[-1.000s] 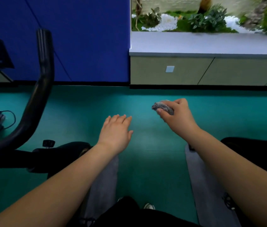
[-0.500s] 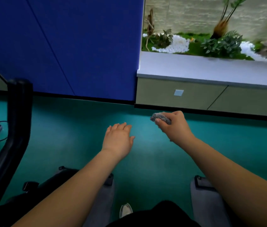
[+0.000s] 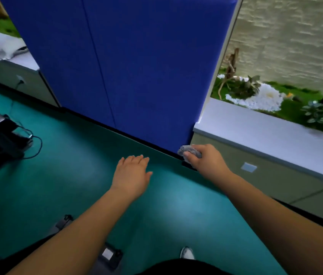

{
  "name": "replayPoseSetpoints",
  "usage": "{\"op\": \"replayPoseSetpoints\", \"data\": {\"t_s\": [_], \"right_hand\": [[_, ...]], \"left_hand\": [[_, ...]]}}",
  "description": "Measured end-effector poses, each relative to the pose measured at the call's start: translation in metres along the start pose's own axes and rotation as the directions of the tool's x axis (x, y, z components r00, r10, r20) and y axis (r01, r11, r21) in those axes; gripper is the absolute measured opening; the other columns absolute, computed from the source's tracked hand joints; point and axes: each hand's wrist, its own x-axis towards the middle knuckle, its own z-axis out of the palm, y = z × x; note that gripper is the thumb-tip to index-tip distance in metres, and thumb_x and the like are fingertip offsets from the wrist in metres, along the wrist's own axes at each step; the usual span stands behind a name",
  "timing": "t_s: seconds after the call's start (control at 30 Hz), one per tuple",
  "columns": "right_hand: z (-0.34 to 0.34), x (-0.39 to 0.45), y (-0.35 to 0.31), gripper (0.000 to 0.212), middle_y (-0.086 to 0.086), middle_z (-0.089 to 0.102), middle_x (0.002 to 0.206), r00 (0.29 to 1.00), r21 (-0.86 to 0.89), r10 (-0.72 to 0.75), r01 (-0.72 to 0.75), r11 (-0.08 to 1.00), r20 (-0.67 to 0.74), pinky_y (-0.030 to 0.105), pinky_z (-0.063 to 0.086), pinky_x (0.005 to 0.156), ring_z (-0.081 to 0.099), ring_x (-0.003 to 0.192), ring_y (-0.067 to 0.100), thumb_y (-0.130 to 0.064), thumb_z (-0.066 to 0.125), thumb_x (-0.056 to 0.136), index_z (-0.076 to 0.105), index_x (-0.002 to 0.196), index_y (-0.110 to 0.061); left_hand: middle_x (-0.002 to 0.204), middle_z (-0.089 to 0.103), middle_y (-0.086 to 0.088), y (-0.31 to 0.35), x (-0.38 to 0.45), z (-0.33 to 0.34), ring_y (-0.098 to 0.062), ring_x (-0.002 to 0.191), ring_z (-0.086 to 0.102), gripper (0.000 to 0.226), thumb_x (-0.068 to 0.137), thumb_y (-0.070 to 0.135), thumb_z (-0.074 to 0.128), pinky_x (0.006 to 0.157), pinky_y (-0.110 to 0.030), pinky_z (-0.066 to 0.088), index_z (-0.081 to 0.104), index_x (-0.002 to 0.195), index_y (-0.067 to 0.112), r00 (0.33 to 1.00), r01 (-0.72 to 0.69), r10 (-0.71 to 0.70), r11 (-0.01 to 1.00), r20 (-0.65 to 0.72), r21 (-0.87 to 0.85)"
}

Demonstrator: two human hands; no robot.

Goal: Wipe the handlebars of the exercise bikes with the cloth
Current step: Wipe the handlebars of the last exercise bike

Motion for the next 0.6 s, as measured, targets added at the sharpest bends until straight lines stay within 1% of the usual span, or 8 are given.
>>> {"op": "replayPoseSetpoints", "data": {"t_s": [0.03, 0.1, 0.2, 0.27, 0.33, 0.4, 0.47, 0.6], "right_hand": [[-0.006, 0.020, 0.004, 0.025, -0.007, 0.072, 0.089, 1.000, -0.018, -0.025, 0.025, 1.000, 0.016, 0.026, 0.054, 0.073, 0.066, 0.079, 0.006, -0.045, 0.057, 0.087, 0.072, 0.101, -0.032], [-0.015, 0.055, 0.009, 0.037, -0.005, 0.069, 0.092, 0.997, -0.045, -0.068, 0.069, 0.997, 0.039, 0.032, 0.055, 0.077, 0.064, 0.082, 0.009, -0.059, 0.050, 0.081, 0.069, 0.103, -0.036], [-0.016, 0.103, 0.011, 0.043, -0.001, 0.066, 0.091, 0.988, -0.043, -0.128, 0.132, 0.990, 0.089, 0.033, 0.053, 0.078, 0.062, 0.084, 0.014, -0.065, 0.046, 0.078, 0.067, 0.104, -0.038], [-0.009, 0.129, 0.004, 0.041, 0.000, 0.065, 0.091, 0.977, -0.021, -0.169, 0.173, 0.985, 0.126, 0.031, 0.051, 0.076, 0.060, 0.087, 0.016, -0.064, 0.046, 0.078, 0.067, 0.102, -0.039], [0.002, 0.154, -0.008, 0.035, 0.001, 0.062, 0.091, 0.967, -0.005, -0.200, 0.203, 0.979, 0.156, 0.026, 0.042, 0.072, 0.056, 0.087, 0.018, -0.061, 0.048, 0.080, 0.067, 0.097, -0.038], [0.013, 0.178, -0.026, 0.027, 0.002, 0.055, 0.097, 0.956, 0.012, -0.216, 0.218, 0.976, 0.198, 0.025, 0.035, 0.075, 0.049, 0.093, 0.016, -0.051, 0.053, 0.087, 0.067, 0.104, -0.035], [0.025, 0.202, -0.044, 0.027, 0.001, 0.051, 0.105, 0.936, 0.028, -0.259, 0.260, 0.965, 0.237, 0.025, 0.033, 0.080, 0.044, 0.099, 0.013, -0.042, 0.056, 0.091, 0.065, 0.113, -0.030], [0.062, 0.260, -0.084, 0.025, 0.001, 0.051, 0.108, 0.893, 0.040, -0.335, 0.339, 0.940, 0.300, 0.024, 0.034, 0.077, 0.047, 0.100, 0.014, -0.041, 0.056, 0.091, 0.065, 0.113, -0.032]], "left_hand": [[0.152, 0.030, 0.002, 0.003, 0.012, -0.003, -0.020, 0.139, 0.026, 0.055, 0.095, 0.046, 0.037, 0.115, -0.041, 0.014, 0.028, 0.145, 0.025, 1.000, 0.031, -0.031, 1.000, -0.001, 0.002], [0.152, 0.030, 0.002, 0.006, 0.032, -0.009, -0.020, 0.138, 0.026, 0.055, 0.095, 0.046, 0.037, 0.116, -0.040, 0.015, 0.028, 0.145, 0.025, 0.995, 0.095, -0.095, 0.996, -0.008, -0.006], [0.151, 0.031, 0.002, 0.002, 0.055, -0.017, -0.019, 0.138, 0.027, 0.054, 0.096, 0.047, 0.036, 0.115, -0.040, 0.017, 0.029, 0.145, 0.025, 0.986, 0.169, -0.169, 0.986, -0.011, -0.003], [0.151, 0.032, 0.002, -0.005, 0.065, -0.020, -0.019, 0.137, 0.028, 0.054, 0.095, 0.046, 0.036, 0.115, -0.039, 0.017, 0.029, 0.144, 0.025, 0.973, 0.228, -0.228, 0.974, -0.023, -0.014], [0.151, 0.032, 0.002, -0.017, 0.073, -0.023, -0.019, 0.136, 0.029, 0.054, 0.095, 0.045, 0.037, 0.114, -0.037, 0.017, 0.030, 0.144, 0.025, 0.961, 0.274, -0.274, 0.962, -0.028, -0.016], [0.150, 0.034, 0.002, -0.032, 0.083, -0.023, -0.019, 0.135, 0.030, 0.053, 0.095, 0.045, 0.037, 0.113, -0.036, 0.017, 0.030, 0.144, 0.025, 0.949, 0.314, -0.314, 0.949, -0.027, -0.016], [0.148, 0.036, 0.003, -0.052, 0.096, -0.023, -0.019, 0.135, 0.030, 0.053, 0.095, 0.045, 0.038, 0.113, -0.037, 0.018, 0.032, 0.144, 0.024, 0.933, 0.357, -0.358, 0.934, -0.027, -0.027], [0.145, 0.040, 0.003, -0.101, 0.127, -0.024, -0.020, 0.133, 0.033, 0.052, 0.094, 0.044, 0.040, 0.111, -0.035, 0.020, 0.035, 0.142, 0.024, 0.901, 0.430, -0.433, 0.901, -0.042, -0.057]]}}
